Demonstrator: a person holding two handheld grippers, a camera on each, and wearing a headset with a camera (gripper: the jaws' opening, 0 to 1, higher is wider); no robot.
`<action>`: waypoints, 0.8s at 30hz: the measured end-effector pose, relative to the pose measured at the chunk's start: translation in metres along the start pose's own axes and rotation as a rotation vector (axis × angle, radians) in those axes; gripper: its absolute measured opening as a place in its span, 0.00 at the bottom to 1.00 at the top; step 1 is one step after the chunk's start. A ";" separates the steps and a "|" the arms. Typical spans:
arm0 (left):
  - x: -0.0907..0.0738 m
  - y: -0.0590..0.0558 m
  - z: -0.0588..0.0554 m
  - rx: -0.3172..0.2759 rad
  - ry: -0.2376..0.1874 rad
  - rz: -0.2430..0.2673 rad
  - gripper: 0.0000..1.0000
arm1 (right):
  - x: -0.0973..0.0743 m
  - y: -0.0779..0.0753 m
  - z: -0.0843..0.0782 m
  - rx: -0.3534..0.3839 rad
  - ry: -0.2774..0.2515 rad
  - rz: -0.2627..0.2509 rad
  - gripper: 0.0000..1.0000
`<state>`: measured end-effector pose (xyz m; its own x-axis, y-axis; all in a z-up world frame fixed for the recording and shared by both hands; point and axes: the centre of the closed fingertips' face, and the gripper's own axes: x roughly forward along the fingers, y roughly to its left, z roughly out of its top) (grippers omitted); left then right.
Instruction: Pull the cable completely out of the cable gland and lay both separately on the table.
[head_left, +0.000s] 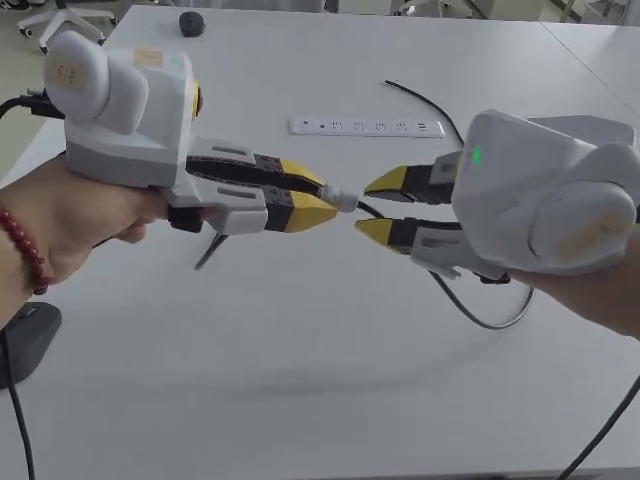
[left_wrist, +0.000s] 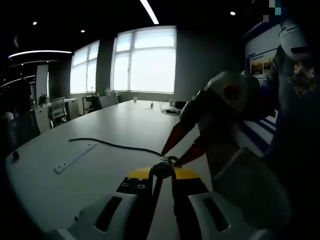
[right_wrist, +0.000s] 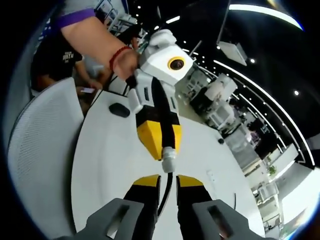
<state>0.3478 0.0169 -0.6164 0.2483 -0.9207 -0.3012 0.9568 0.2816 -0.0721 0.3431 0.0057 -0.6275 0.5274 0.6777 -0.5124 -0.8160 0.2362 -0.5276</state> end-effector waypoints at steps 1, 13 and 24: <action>0.000 0.000 0.000 0.001 0.001 -0.003 0.16 | 0.000 0.000 0.000 -0.008 0.000 -0.002 0.04; -0.002 0.003 -0.005 0.023 0.013 -0.007 0.16 | 0.000 0.000 -0.011 -0.041 0.035 -0.004 0.00; -0.009 0.009 -0.009 0.035 0.027 0.012 0.16 | -0.005 0.010 -0.080 0.026 0.170 0.006 0.00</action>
<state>0.3532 0.0302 -0.6231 0.2563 -0.9096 -0.3271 0.9586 0.2827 -0.0349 0.3515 -0.0508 -0.6845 0.5532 0.5522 -0.6237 -0.8239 0.2521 -0.5076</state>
